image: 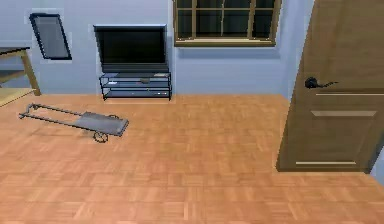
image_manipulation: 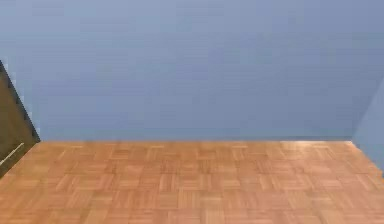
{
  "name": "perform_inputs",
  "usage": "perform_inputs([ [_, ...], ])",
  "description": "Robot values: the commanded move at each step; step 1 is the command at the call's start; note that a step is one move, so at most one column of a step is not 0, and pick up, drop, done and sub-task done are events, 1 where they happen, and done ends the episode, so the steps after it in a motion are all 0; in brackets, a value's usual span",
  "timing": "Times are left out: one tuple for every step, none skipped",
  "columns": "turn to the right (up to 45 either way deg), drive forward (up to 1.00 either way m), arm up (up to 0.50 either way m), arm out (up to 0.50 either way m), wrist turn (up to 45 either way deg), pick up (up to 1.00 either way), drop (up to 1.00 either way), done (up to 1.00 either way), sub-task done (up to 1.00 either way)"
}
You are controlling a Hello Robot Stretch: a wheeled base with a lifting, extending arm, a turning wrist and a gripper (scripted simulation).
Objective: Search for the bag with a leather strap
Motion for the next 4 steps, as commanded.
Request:
perform_inputs([
  [15.0, 0.0, 0.0, 0.0, 0.0, 0.0, 0.0, 0.0, 0.0],
  [0.0, 1.0, 0.0, 0.0, 0.0, 0.0, 0.0, 0.0, 0.0],
  [0.0, 0.95, 0.0, 0.0, 0.0, 0.0, 0.0, 0.0, 0.0],
  [30.0, 0.0, 0.0, 0.0, 0.0, 0.0, 0.0, 0.0, 0.0],
])
